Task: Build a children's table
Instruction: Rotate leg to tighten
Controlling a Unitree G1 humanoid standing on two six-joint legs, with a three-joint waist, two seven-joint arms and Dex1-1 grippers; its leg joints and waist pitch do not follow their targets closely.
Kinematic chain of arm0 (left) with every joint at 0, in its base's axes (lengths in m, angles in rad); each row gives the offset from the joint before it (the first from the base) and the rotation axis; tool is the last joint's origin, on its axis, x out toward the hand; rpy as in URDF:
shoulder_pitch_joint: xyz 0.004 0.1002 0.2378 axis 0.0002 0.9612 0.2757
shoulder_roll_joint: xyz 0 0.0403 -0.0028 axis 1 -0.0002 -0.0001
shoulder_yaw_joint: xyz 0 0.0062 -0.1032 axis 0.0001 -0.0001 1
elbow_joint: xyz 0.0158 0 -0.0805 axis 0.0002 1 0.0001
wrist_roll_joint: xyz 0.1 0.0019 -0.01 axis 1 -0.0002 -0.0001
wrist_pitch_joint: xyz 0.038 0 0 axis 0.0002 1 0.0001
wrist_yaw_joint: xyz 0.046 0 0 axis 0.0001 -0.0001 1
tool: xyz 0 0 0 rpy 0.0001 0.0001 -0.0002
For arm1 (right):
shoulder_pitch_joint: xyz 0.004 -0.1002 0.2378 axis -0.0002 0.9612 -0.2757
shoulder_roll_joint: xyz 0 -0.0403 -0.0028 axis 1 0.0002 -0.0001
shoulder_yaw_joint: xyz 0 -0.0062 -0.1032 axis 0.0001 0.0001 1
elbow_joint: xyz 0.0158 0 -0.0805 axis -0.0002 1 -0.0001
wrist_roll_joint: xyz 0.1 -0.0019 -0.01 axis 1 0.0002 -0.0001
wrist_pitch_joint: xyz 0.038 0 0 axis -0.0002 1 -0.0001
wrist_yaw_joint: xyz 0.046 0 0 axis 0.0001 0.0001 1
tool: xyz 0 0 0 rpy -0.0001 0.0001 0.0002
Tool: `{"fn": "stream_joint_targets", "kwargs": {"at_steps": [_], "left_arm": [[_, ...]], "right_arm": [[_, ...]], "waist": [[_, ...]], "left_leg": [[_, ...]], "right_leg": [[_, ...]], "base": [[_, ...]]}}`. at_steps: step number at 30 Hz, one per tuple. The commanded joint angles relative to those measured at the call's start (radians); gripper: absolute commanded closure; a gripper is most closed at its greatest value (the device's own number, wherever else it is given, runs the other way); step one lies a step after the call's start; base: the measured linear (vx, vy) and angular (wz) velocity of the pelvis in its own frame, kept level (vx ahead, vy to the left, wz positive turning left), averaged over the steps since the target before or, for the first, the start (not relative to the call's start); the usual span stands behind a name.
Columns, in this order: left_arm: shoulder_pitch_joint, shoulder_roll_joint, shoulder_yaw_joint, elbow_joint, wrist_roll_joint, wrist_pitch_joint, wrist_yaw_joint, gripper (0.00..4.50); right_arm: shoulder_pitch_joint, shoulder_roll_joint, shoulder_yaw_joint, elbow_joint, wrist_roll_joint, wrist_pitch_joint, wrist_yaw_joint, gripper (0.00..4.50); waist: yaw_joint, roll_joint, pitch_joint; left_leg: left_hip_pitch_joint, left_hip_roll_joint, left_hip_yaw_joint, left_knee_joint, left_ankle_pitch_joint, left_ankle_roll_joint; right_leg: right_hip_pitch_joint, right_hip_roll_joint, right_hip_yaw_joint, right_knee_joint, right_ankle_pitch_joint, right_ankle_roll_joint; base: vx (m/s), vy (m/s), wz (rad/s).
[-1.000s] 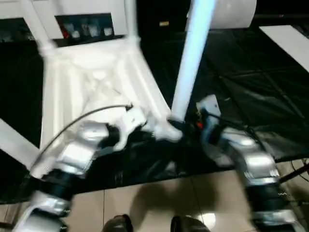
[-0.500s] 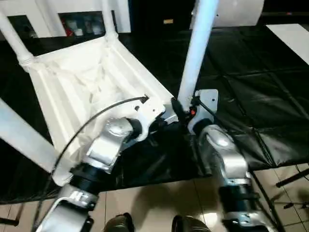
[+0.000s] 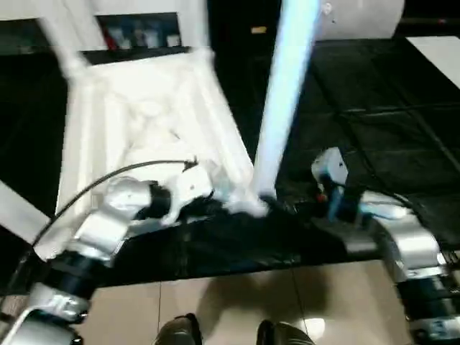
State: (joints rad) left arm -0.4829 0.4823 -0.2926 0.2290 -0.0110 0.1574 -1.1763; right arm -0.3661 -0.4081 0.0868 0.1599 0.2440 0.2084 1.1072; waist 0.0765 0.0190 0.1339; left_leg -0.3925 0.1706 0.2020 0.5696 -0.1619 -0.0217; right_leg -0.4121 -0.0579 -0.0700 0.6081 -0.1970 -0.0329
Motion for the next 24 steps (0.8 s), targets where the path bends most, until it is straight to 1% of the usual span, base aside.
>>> {"fn": "stream_joint_targets", "kwargs": {"at_steps": [1,3,4,5,6,7,8,9,10,11,13,15,18,19,20,21,22,23,24], "left_arm": [[-0.003,0.012,-0.056,0.001,-0.017,-0.052,-0.097,4.50],[-0.011,0.034,-0.070,0.019,-0.026,-0.085,-0.149,4.50],[-0.016,0.041,-0.075,0.031,-0.027,-0.101,-0.170,4.50],[-0.022,0.047,-0.079,0.043,-0.027,-0.118,-0.186,4.50],[-0.022,0.047,-0.079,0.043,-0.027,-0.118,-0.186,4.50],[-0.031,0.051,-0.081,0.060,-0.030,-0.133,-0.207,4.50],[-0.038,0.053,-0.082,0.074,-0.031,-0.146,-0.222,4.50],[-0.038,0.053,-0.082,0.074,-0.031,-0.146,-0.222,4.50],[-0.046,0.054,-0.084,0.084,-0.033,-0.157,-0.242,4.50],[-0.046,0.054,-0.084,0.084,-0.033,-0.157,-0.242,4.50],[-0.058,0.056,-0.091,0.097,-0.036,-0.176,-0.271,4.50],[-0.067,0.057,-0.097,0.108,-0.037,-0.191,-0.287,4.50],[-0.073,0.057,-0.099,0.116,-0.038,-0.199,-0.294,4.50],[-0.075,0.057,-0.098,0.118,-0.039,-0.200,-0.297,4.50],[-0.077,0.057,-0.098,0.121,-0.039,-0.202,-0.300,4.50],[-0.077,0.057,-0.098,0.121,-0.039,-0.202,-0.300,4.50],[-0.078,0.056,-0.098,0.123,-0.039,-0.204,-0.302,4.50],[-0.078,0.056,-0.098,0.123,-0.039,-0.204,-0.302,4.50],[-0.078,0.056,-0.098,0.123,-0.039,-0.204,-0.302,4.50]], "right_arm": [[-0.017,-0.022,0.029,0.005,0.004,-0.058,0.075,0.51],[-0.034,-0.045,0.059,0.026,0.008,-0.078,0.150,0.51],[-0.045,-0.051,0.068,0.037,0.018,-0.074,0.188,0.51],[-0.056,-0.056,0.075,0.047,0.026,-0.066,0.218,0.51],[-0.056,-0.056,0.075,0.047,0.026,-0.066,0.218,0.66],[-0.070,-0.060,0.084,0.060,0.036,-0.058,0.256,0.66],[-0.081,-0.063,0.091,0.070,0.043,-0.051,0.284,0.76],[-0.081,-0.063,0.091,0.070,0.043,-0.051,0.284,0.88],[-0.093,-0.069,0.106,0.082,0.045,-0.049,0.321,1.03],[-0.093,-0.069,0.106,0.082,0.045,-0.049,0.321,1.03],[-0.110,-0.080,0.133,0.108,0.037,-0.066,0.374,1.28],[-0.126,-0.080,0.151,0.138,0.027,-0.084,0.400,1.34],[-0.135,-0.077,0.155,0.153,0.030,-0.082,0.418,1.69],[-0.138,-0.077,0.157,0.153,0.035,-0.074,0.426,1.76],[-0.141,-0.077,0.159,0.154,0.038,-0.069,0.434,1.76],[-0.141,-0.077,0.159,0.154,0.038,-0.069,0.434,1.82],[-0.141,-0.078,0.161,0.154,0.040,-0.066,0.439,1.98],[-0.141,-0.078,0.161,0.154,0.040,-0.066,0.439,1.98],[-0.141,-0.078,0.161,0.154,0.040,-0.066,0.439,2.18]], "waist": [[-0.002,-0.002,-0.069],[0.004,-0.003,-0.070],[0.009,-0.008,-0.070],[0.010,-0.008,-0.070],[0.012,-0.007,-0.070],[0.013,-0.006,-0.070],[0.014,-0.011,-0.071],[0.014,-0.010,-0.070],[0.015,-0.012,-0.073],[0.015,-0.011,-0.073],[0.015,-0.014,-0.074],[0.015,-0.013,-0.073],[0.019,-0.013,-0.074],[0.019,-0.014,-0.075],[0.020,-0.011,-0.073],[0.021,-0.012,-0.073],[0.021,-0.013,-0.074],[0.021,-0.013,-0.074],[0.021,-0.014,-0.074]], "left_leg": [[0.027,0.074,-0.034,-0.054,-0.141,0.114],[0.028,0.073,-0.033,-0.053,-0.141,0.110],[0.028,0.072,-0.031,-0.053,-0.144,0.110],[0.027,0.072,-0.032,-0.052,-0.139,0.112],[0.026,0.073,-0.032,-0.052,-0.136,0.114],[0.026,0.072,-0.032,-0.052,-0.139,0.115],[0.026,0.073,-0.032,-0.052,-0.135,0.113],[0.026,0.073,-0.033,-0.052,-0.135,0.115],[0.024,0.072,-0.033,-0.050,-0.125,0.117],[0.025,0.072,-0.032,-0.050,-0.121,0.118],[0.024,0.072,-0.032,-0.049,-0.108,0.123],[0.022,0.071,-0.032,-0.047,-0.102,0.131],[0.024,0.074,-0.032,-0.047,-0.096,0.134],[0.025,0.075,-0.033,-0.047,-0.095,0.135],[0.024,0.075,-0.033,-0.047,-0.097,0.133],[0.025,0.075,-0.033,-0.048,-0.101,0.131],[0.024,0.075,-0.033,-0.047,-0.100,0.130],[0.024,0.075,-0.033,-0.047,-0.100,0.130],[0.024,0.075,-0.033,-0.047,-0.104,0.129]], "right_leg": [[0.049,-0.097,0.062,-0.069,-0.110,-0.242],[0.049,-0.097,0.063,-0.067,-0.109,-0.247],[0.050,-0.097,0.064,-0.067,-0.117,-0.245],[0.050,-0.098,0.064,-0.066,-0.116,-0.245],[0.050,-0.099,0.064,-0.066,-0.119,-0.245],[0.050,-0.099,0.064,-0.067,-0.124,-0.245],[0.052,-0.100,0.063,-0.066,-0.125,-0.244],[0.051,-0.100,0.063,-0.066,-0.127,-0.244],[0.052,-0.100,0.063,-0.063,-0.115,-0.247],[0.051,-0.100,0.063,-0.063,-0.111,-0.248],[0.052,-0.100,0.062,-0.061,-0.095,-0.252],[0.051,-0.100,0.062,-0.059,-0.086,-0.255],[0.051,-0.100,0.061,-0.057,-0.081,-0.260],[0.050,-0.100,0.061,-0.057,-0.081,-0.261],[0.050,-0.100,0.061,-0.057,-0.082,-0.263],[0.050,-0.100,0.061,-0.057,-0.087,-0.262],[0.051,-0.101,0.061,-0.057,-0.085,-0.263],[0.051,-0.101,0.061,-0.056,-0.084,-0.264],[0.051,-0.101,0.061,-0.057,-0.089,-0.263]], "base": [[0.000,0.000,0.00],[0.000,0.000,0.00],[0.000,0.000,0.00],[0.000,0.000,0.00],[0.000,0.000,0.00],[0.000,0.000,0.00],[0.000,0.000,0.00],[0.000,0.000,0.00],[0.000,0.000,0.00],[0.000,0.000,0.00],[0.000,0.000,0.00],[0.000,0.000,0.00],[0.000,0.000,0.00],[0.000,0.000,0.00],[0.000,0.000,0.00],[0.000,0.000,0.00],[0.000,0.000,0.00],[0.000,0.000,0.00],[0.000,0.000,0.00]]}}
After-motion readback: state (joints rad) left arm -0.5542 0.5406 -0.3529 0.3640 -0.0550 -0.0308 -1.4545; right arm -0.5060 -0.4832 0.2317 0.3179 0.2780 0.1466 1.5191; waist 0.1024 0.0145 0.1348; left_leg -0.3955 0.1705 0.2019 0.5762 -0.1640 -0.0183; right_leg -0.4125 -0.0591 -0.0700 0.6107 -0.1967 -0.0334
